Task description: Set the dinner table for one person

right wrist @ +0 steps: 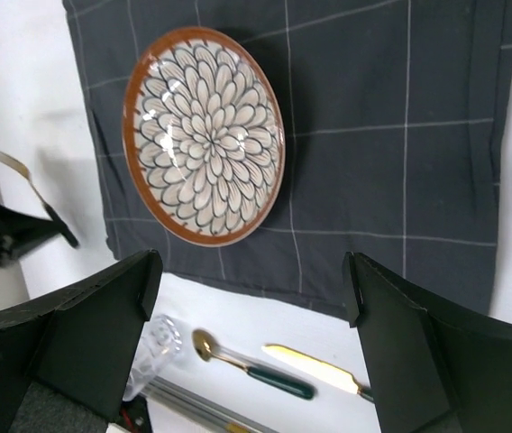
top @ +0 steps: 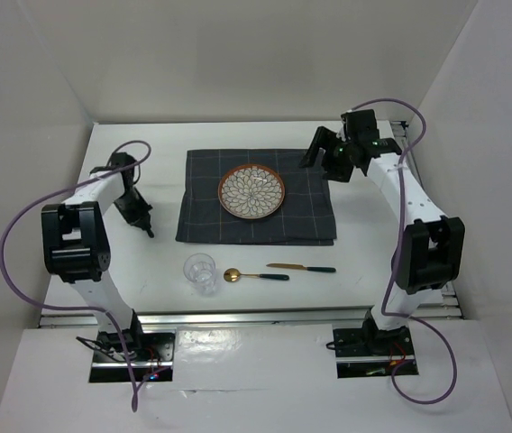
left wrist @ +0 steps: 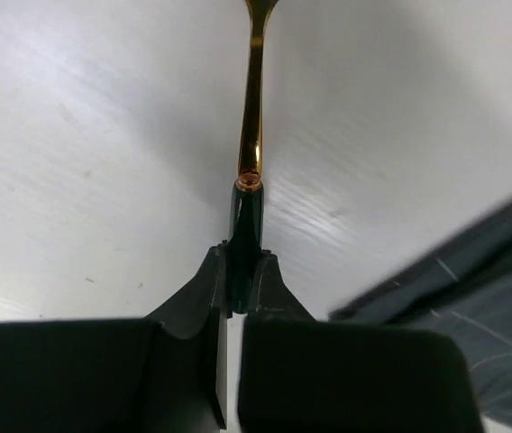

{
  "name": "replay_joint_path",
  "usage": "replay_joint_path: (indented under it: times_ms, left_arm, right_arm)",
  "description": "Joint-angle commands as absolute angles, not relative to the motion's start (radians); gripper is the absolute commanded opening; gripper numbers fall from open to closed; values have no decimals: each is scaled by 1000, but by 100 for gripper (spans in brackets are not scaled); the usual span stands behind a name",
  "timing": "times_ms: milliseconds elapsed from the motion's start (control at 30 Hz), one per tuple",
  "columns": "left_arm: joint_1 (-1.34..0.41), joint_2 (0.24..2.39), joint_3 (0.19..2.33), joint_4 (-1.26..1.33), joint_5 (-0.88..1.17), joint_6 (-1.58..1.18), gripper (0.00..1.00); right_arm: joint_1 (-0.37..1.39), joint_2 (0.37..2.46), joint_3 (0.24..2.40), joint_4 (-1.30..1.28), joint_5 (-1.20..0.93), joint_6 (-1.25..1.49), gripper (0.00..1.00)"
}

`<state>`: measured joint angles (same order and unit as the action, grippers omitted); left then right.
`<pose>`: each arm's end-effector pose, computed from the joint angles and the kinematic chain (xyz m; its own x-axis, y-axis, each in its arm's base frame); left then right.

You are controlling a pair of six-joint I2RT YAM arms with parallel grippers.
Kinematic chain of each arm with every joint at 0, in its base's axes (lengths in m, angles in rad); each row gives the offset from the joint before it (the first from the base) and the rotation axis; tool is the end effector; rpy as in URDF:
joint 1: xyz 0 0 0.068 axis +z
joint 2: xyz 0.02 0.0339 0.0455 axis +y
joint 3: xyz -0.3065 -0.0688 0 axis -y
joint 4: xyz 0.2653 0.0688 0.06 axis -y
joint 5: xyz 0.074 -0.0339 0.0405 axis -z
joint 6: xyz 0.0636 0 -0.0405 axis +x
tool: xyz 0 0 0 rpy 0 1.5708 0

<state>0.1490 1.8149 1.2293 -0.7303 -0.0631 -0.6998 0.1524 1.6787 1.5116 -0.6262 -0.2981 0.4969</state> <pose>0.3782 0.0608 0.1813 -0.6265 -0.7440 -0.2322 -0.7417 0.6607 -0.1157 0.4115 0.0821 0.3372 -0.7855 0.3404 -0.5169 0.0292 0.8546 0.5184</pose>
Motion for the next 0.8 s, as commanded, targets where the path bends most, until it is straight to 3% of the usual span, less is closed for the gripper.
replay_joint_path:
  times_ms: [0,133,267,567,767]
  left_arm:
    - [48,1772,1336,-752,-98,-487,0]
    - [-165,1773,1415,-752,-116,-426,0]
    - [-260,1923,1584,-868,-126,-426,0]
    - [-296,2152,1811,-926,-115,-451,0]
    - [-305,2189,1829,-942,-115,-416,0]
  right_arm:
    - [150,1615,1519,-702,-301,436,94]
    - [160,1605,1500,-721,-301,422,94]
    - [192,1595,1500,-753,-255,445,93]
    - [402,1569,1458,-749,-247,426,92]
    - [471,1551,1404,-738,-235,480,92]
